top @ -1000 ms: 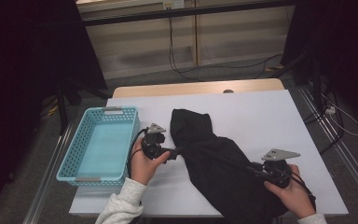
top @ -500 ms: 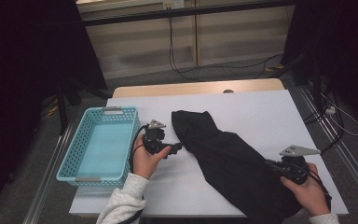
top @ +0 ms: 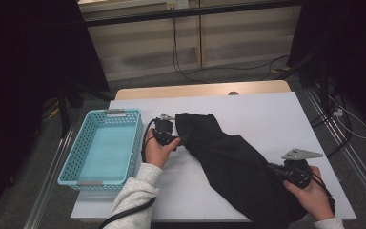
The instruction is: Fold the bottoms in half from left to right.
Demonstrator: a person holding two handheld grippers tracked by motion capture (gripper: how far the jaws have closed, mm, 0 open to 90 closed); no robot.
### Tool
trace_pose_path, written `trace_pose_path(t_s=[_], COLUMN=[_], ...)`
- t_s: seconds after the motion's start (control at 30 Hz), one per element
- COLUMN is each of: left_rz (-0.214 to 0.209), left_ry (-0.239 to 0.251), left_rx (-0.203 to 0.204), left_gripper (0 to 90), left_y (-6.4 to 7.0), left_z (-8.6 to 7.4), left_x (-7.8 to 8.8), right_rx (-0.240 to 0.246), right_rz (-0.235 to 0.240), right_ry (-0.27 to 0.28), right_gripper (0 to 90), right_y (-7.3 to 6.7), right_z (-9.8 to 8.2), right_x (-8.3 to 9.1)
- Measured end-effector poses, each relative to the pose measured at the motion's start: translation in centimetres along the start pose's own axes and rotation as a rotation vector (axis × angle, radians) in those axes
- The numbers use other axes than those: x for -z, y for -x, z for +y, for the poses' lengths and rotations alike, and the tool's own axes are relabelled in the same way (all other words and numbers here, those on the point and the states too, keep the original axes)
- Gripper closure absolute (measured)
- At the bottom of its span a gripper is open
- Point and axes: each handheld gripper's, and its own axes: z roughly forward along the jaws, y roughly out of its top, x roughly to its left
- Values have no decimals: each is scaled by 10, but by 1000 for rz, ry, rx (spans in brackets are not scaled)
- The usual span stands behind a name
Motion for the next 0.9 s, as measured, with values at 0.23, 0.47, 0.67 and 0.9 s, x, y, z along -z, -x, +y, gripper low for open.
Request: trace_pose_path(t_s=[0.23, 0.47, 0.67, 0.9], left_rz=[42, 3, -39, -28], left_ry=[-21, -21, -34, -66], left_rx=[4, 20, 54, 48], left_gripper=[237, 380, 666, 834], left_y=[-11, -5, -4, -3], left_z=[0, 1, 3, 9], left_x=[-19, -22, -23, -13], right_rx=[8, 17, 25, 29], right_rz=[8, 12, 13, 19], right_ry=[8, 8, 9, 11], right_gripper=[853, 853, 853, 850], right_y=[-2, -3, -6, -6], right_z=[0, 1, 2, 3], right_x=[-2, -4, -5, -6])
